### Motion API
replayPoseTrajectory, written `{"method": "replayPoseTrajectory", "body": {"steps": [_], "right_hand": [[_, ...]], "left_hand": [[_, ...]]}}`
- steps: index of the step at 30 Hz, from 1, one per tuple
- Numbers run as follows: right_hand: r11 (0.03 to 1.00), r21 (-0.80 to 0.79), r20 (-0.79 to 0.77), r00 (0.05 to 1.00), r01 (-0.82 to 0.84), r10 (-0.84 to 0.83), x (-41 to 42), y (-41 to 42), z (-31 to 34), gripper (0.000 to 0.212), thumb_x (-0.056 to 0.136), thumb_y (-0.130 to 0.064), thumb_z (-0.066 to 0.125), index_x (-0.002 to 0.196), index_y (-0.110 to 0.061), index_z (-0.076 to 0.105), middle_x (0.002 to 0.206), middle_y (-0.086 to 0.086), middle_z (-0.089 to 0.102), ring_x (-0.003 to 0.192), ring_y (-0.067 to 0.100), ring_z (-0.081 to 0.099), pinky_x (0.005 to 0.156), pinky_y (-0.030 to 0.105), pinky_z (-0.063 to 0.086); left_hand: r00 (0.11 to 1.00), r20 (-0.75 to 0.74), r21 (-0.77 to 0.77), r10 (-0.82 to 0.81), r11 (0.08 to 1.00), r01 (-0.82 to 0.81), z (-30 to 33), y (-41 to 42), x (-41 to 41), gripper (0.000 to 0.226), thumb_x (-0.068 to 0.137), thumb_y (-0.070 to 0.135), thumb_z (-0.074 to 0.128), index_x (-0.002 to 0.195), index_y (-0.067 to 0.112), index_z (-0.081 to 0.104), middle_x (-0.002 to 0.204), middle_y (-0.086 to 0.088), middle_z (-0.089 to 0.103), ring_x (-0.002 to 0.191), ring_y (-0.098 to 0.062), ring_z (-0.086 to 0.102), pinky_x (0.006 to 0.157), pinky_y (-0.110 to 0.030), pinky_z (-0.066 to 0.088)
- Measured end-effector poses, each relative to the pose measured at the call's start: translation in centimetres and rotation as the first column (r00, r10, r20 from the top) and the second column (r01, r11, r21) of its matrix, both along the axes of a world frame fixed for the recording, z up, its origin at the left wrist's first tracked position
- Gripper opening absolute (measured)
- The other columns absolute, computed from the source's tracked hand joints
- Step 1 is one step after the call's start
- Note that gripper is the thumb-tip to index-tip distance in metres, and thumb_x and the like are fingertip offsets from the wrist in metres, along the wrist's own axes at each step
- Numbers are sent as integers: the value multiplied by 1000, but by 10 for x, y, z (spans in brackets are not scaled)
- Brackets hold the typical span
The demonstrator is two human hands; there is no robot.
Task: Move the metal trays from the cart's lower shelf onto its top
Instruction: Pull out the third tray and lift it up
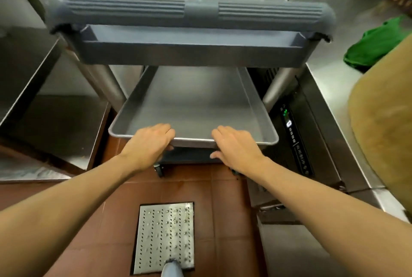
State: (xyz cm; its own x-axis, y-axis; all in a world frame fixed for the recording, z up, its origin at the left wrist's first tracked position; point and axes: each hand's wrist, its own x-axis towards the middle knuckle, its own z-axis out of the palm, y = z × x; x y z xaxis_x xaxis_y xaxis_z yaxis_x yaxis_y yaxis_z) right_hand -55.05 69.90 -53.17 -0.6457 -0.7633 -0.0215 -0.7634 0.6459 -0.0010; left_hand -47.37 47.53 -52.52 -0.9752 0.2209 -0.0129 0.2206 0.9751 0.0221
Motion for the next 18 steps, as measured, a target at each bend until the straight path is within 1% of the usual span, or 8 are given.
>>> {"method": "replayPoseTrajectory", "body": {"steps": [3, 5, 7, 10, 12, 14, 16, 18], "right_hand": [[1000, 4, 29, 1000, 7, -7, 13, -9, 27, 20, 87, -24, 66, 97, -13, 53, 97, 5, 60, 89, 24, 58, 61, 35, 40], [1000, 7, 22, 1000, 23, -23, 23, -4, 56, 15, 84, -15, 65, 92, -13, 52, 93, 5, 60, 85, 25, 58, 59, 35, 39], [1000, 17, -7, 1000, 25, -25, 35, 6, 88, 16, 81, -11, 63, 85, -14, 47, 88, 5, 59, 79, 25, 57, 55, 35, 38], [1000, 20, -25, 1000, -2, 2, 57, 22, 137, 17, 82, -9, 60, 86, -13, 44, 86, 4, 56, 76, 25, 56, 54, 37, 39], [999, 14, -8, 999, -42, 42, 73, 31, 165, 16, 84, -10, 59, 93, -12, 46, 91, 5, 58, 81, 26, 57, 59, 39, 45], [997, 0, 21, 997, -76, 76, 87, 39, 190, 20, 86, -16, 60, 101, -12, 47, 100, 6, 59, 89, 28, 59, 66, 42, 49], [995, 3, 49, 993, -103, 103, 98, 46, 217, 27, 87, -24, 62, 106, -14, 46, 107, 6, 60, 97, 29, 59, 72, 42, 49], [993, 0, 77, 990, -121, 121, 107, 55, 245, 34, 85, -32, 65, 107, -15, 46, 109, 5, 61, 99, 29, 60, 76, 41, 46]], "left_hand": [[999, 29, 12, 38, 999, -39, 29, 8, 16, 11, 87, 16, 58, 95, 11, 52, 96, -8, 59, 90, -27, 58, 64, -32, 36], [999, 25, 15, 37, 999, -37, 57, 13, 29, 17, 88, 19, 59, 101, 12, 52, 101, -8, 60, 94, -27, 59, 67, -35, 44], [1000, 4, 16, 12, 1000, -12, 88, 19, 45, 21, 91, 26, 56, 106, 14, 50, 104, -7, 61, 94, -26, 59, 73, -39, 50], [1000, 3, 17, 13, 1000, -13, 136, 32, 70, 21, 92, 31, 55, 102, 15, 47, 103, -5, 61, 93, -25, 60, 72, -39, 49], [999, 26, 11, 25, 1000, -25, 165, 37, 86, 21, 91, 32, 57, 99, 16, 46, 103, -3, 62, 93, -25, 61, 71, -38, 46], [998, 51, 16, 24, 1000, -25, 190, 41, 99, 23, 90, 34, 57, 97, 17, 44, 103, -1, 62, 93, -24, 60, 70, -37, 45], [996, 84, 24, 18, 1000, -20, 218, 44, 113, 26, 89, 37, 58, 97, 17, 42, 102, 0, 62, 94, -24, 61, 71, -37, 44], [994, 108, 64, -3, 998, -4, 243, 50, 124, 29, 87, 39, 60, 96, 19, 42, 102, -1, 64, 94, -24, 62, 74, -36, 46]]}}
